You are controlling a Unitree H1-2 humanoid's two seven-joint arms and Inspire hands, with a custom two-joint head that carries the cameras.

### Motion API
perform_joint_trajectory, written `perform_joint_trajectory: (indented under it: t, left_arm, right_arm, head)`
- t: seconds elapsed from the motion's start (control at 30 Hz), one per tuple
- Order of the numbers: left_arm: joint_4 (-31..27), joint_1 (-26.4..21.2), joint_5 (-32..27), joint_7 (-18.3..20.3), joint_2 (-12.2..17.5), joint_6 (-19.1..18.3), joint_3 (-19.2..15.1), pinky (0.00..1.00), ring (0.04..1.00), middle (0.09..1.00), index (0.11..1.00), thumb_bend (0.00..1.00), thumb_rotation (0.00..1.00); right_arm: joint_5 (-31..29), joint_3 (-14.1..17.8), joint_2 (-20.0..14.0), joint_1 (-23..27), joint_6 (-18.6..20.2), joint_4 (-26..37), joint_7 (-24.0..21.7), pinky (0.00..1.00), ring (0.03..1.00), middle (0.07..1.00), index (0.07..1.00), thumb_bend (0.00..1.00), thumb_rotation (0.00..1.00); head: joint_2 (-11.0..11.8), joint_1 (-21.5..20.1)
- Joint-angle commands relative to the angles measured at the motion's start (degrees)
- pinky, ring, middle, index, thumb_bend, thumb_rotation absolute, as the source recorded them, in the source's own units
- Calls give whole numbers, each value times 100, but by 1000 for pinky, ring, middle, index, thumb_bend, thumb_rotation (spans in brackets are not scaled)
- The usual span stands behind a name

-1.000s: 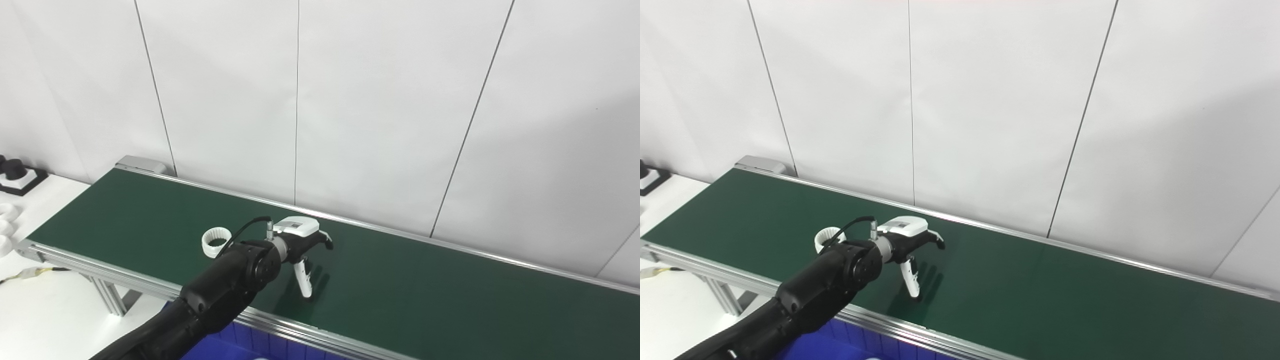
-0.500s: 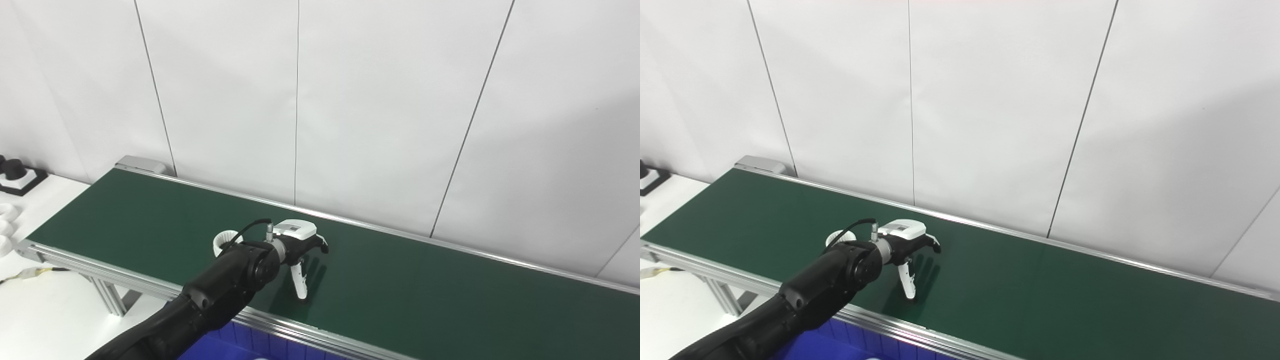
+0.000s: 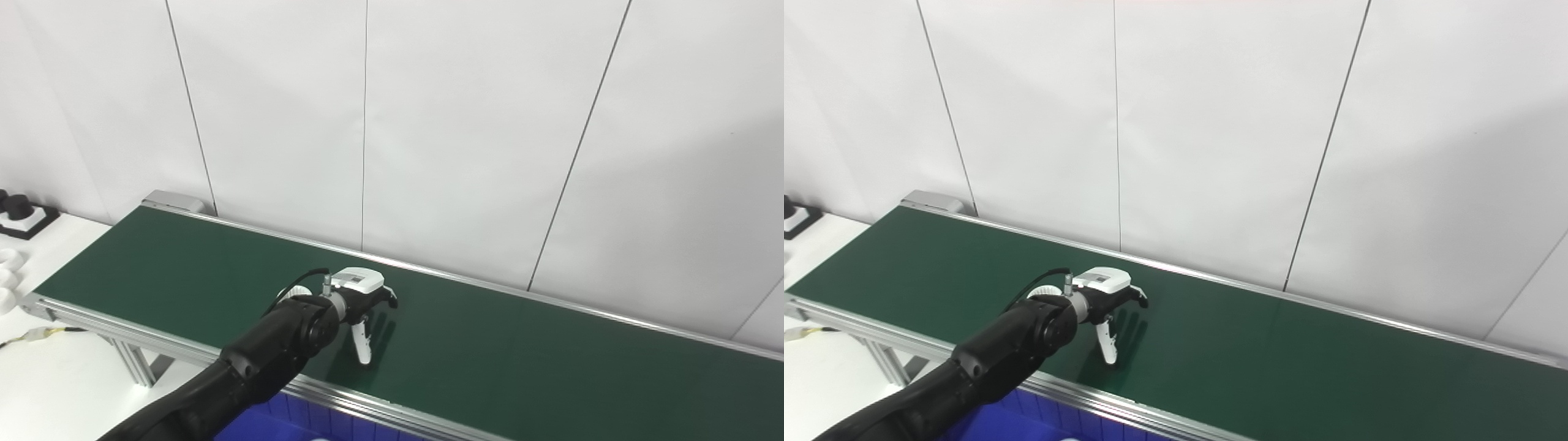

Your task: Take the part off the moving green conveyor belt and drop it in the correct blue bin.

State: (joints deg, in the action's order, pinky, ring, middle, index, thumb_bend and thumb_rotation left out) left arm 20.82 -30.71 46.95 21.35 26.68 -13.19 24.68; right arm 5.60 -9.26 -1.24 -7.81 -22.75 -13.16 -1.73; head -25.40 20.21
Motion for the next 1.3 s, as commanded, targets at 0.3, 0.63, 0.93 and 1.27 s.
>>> perform_joint_trajectory:
  t: [0.3,0.63,0.93,1.27]
  left_arm:
    - [-251,-206,46,-69,204,92,-46,900,874,890,820,922,0]
    - [-372,-96,25,-47,281,93,-71,910,885,895,822,909,0]
    - [-362,-65,12,-48,329,99,-60,928,887,896,819,901,0]
    - [-299,-17,-15,-114,321,189,-59,912,876,882,814,888,0]
  right_arm:
    - [-60,17,-6,29,-107,216,-60,758,824,861,988,453,1000]
    - [-83,25,-10,24,-143,211,-60,755,822,859,988,435,1000]
    - [-52,11,-32,18,-138,233,-52,751,816,856,988,430,1000]
    - [-29,8,-34,-25,-96,316,-47,747,814,853,983,444,1000]
  head:
    - [-3,18]
    - [-17,27]
    - [-36,30]
    - [-63,18]
